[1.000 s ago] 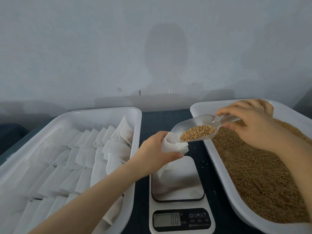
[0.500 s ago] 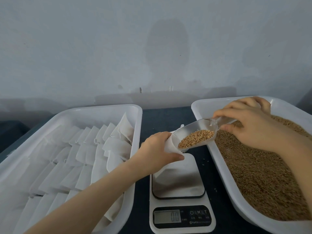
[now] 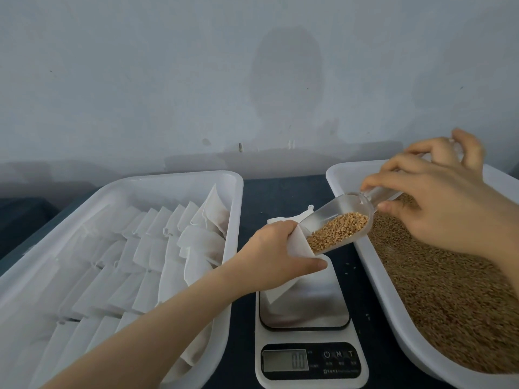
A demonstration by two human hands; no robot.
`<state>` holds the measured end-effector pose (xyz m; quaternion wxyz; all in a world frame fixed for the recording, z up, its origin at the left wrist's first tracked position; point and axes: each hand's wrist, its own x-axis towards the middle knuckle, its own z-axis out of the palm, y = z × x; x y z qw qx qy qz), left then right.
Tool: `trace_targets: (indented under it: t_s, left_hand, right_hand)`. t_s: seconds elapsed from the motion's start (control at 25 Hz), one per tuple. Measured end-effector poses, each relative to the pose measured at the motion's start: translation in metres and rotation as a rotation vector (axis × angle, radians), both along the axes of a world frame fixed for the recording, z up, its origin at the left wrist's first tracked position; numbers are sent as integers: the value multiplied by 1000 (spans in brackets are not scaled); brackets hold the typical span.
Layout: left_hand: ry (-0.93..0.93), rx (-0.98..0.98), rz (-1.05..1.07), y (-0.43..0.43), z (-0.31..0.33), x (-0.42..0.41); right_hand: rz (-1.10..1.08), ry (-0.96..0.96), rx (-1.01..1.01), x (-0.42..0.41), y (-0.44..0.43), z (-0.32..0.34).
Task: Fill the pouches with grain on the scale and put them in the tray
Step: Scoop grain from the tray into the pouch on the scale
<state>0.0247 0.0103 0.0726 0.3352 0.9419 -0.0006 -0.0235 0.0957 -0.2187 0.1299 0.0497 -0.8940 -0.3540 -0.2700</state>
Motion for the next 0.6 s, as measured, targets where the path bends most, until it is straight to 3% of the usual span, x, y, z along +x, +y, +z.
trace_targets:
  t_s: [0.6]
  left_hand:
    - [-35,55,-21,-4,-1,1]
  right_hand:
    - [5,-55,-15,-11,1,10]
